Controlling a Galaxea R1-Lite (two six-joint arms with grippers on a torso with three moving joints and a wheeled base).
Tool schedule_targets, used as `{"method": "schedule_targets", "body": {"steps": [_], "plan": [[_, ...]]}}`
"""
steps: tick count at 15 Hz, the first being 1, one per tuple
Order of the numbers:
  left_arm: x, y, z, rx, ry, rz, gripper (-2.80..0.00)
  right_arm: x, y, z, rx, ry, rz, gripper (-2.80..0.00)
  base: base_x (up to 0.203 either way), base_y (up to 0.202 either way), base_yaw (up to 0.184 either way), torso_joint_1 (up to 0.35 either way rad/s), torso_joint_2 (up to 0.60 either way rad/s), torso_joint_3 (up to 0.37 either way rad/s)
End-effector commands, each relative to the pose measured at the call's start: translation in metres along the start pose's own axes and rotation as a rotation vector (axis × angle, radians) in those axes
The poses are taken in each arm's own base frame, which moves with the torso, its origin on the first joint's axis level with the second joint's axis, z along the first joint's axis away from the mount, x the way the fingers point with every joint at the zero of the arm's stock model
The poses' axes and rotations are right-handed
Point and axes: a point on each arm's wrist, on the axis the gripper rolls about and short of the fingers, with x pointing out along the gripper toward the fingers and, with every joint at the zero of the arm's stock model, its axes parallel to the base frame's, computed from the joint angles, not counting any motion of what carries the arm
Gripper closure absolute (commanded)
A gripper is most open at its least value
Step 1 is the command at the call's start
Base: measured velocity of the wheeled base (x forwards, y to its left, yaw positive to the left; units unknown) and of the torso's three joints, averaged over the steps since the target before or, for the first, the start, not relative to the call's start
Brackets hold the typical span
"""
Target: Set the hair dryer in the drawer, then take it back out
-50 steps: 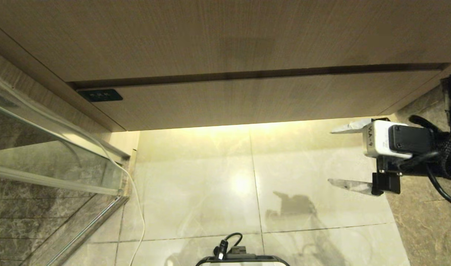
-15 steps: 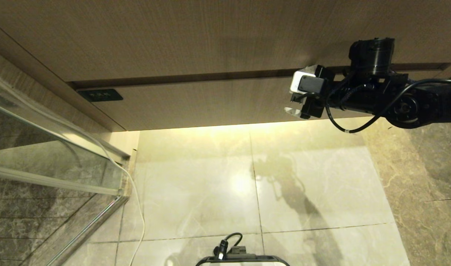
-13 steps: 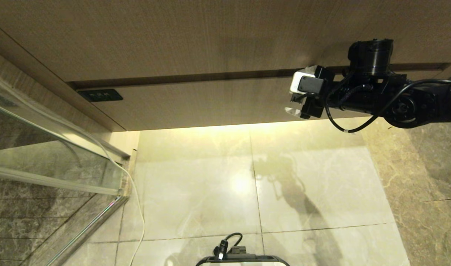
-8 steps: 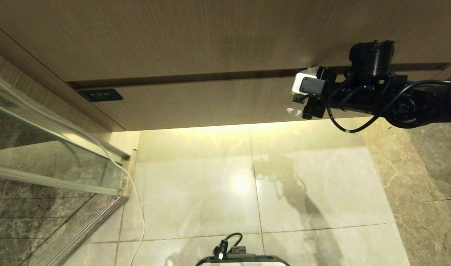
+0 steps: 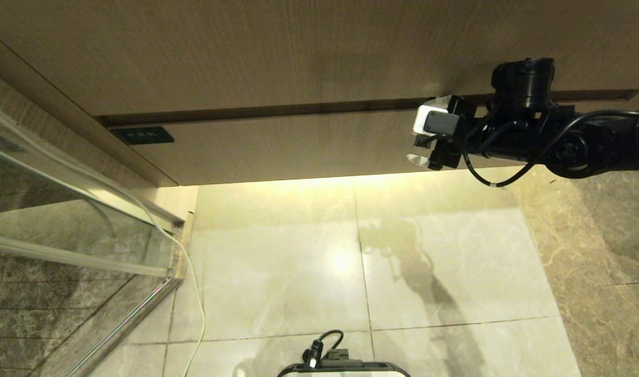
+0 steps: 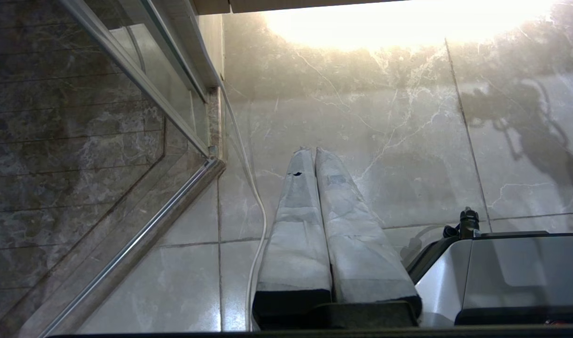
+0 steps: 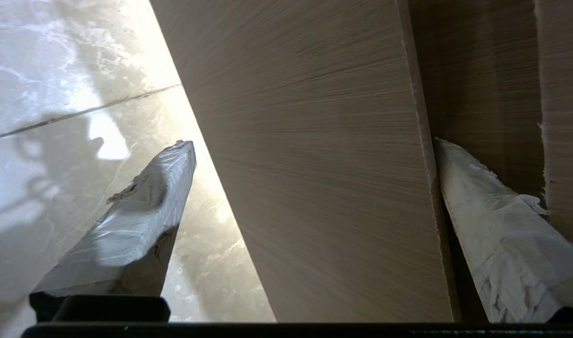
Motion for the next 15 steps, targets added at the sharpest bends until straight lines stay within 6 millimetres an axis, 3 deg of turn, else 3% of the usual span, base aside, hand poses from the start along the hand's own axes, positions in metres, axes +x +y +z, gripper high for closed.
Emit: {"method": "schedule_targets", "body": {"steps": [1,15], "plan": [[0.0,0.0,0.0,0.0,0.001,0.0,0.0,-0.002,0.003,-0.003,0.003,0.022,0.038,-2.8,0.0,0.0,0.0,0.0,0.0,0.0],[0.0,0.0,0.0,0.0,0.0,0.001,0.0,-0.03,0.015,-0.006,0.034,0.092,0.181,-2.8,0.0,0.0,0.0,0.0,0.0,0.0]]}}
